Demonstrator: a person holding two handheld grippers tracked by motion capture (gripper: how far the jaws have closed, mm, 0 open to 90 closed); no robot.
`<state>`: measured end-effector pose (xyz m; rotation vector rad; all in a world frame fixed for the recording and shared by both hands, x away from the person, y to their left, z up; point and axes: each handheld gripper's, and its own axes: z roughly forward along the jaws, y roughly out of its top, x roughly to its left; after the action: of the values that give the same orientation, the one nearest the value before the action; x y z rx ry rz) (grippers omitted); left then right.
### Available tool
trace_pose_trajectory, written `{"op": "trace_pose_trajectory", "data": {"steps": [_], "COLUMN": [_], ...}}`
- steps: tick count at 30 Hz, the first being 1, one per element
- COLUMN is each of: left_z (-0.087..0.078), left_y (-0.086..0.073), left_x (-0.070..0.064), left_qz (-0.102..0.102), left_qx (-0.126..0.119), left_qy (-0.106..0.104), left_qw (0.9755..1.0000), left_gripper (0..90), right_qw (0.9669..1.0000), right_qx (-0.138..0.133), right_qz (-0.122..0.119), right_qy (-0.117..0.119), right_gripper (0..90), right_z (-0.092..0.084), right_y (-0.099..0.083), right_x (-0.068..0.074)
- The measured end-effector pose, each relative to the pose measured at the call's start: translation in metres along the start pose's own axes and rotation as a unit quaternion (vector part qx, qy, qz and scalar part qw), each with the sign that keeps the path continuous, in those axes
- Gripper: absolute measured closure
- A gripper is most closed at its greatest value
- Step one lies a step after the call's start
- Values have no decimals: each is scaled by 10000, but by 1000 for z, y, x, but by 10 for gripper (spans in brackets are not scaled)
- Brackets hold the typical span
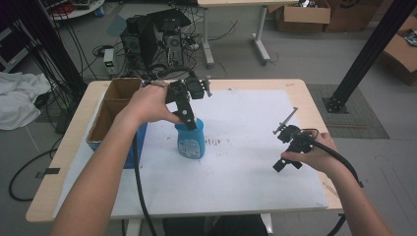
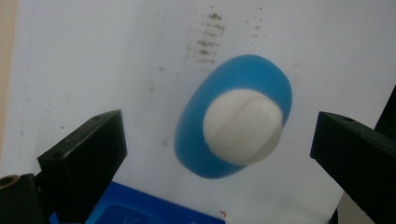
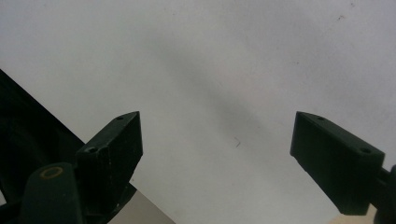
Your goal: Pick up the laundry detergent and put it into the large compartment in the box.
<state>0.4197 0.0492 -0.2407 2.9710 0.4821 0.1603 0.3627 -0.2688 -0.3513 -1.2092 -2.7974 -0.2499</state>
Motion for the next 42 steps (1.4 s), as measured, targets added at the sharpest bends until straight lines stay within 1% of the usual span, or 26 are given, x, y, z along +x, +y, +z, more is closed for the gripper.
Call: {"op": "trace_pose_trajectory", "data": {"steps": [1, 2, 3, 6, 8, 13, 15, 17, 19, 22, 23, 26, 28, 29, 31, 33, 38, 39, 42], "left_z": [3, 3, 6, 10, 14, 20, 24, 27, 30, 33, 37, 40, 42, 45, 46, 49, 50, 51, 52], "left_y": [-1, -1, -1, -1, -1, -1, 0, 1, 1, 2, 2, 1, 1, 0, 0, 1, 2, 3, 3], "left_x": [1, 1, 2, 1, 2, 2, 1, 0, -1, -1, -1, -2, -2, -2, -3, -3, -4, -5, -5], "left_qz": [33, 33, 65, 55, 130, 153, 197, 272, 305, 345, 371, 387, 414, 435, 444, 475, 549, 578, 619], "left_qx": [-59, -59, 9, 3, 91, 132, 187, 250, 235, 276, 326, 346, 372, 375, 396, 432, 426, 396, 398], "left_qy": [-19, -19, -20, -50, -67, -119, -85, -150, -154, -145, -128, -137, -100, -90, -116, -74, -88, -34, -38], "left_qw": [10000, 10000, 10000, 10000, 9999, 9997, 9996, 9992, 9991, 9989, 9987, 9986, 9984, 9983, 9982, 9979, 9975, 9975, 9973], "left_gripper": [43, 43, 43, 44, 46, 49, 50, 54, 62, 66, 66, 67, 70, 73, 77, 86, 111, 115, 140], "right_qw": [10000, 10000, 10000, 10000, 10000, 10000, 10000, 10000, 10000, 10000, 10000, 10000, 10000, 10000, 10000, 10000, 10000, 10000, 10000], "right_qx": [10, 10, 22, 1, 16, 19, 24, 41, 28, 24, 22, 41, 17, 21, 10, 24, 5, 0, -1], "right_qz": [-11, -11, 1, 12, 8, 22, 38, 36, 39, 27, 44, 33, 24, 57, 47, 56, 37, 19, 31], "right_qy": [0, 0, 0, 12, 19, 35, 44, 52, 45, 48, 61, 58, 59, 48, 50, 67, 71, 57, 75], "right_gripper": [173, 173, 173, 173, 173, 173, 173, 173, 173, 173, 173, 173, 173, 172, 172, 173, 173, 172, 173], "right_z": [0, 0, 1, 1, 2, 4, 5, 6, 6, 6, 6, 6, 7, 8, 8, 9, 10, 10, 10], "right_y": [0, 0, 0, 0, 0, -1, -2, -2, -2, -3, -3, -2, -2, -2, -2, -2, -1, -1, -2], "right_x": [0, 0, 0, 0, -1, -2, -2, -3, -4, -4, -4, -4, -5, -5, -6, -5, -5, -6, -6]}}
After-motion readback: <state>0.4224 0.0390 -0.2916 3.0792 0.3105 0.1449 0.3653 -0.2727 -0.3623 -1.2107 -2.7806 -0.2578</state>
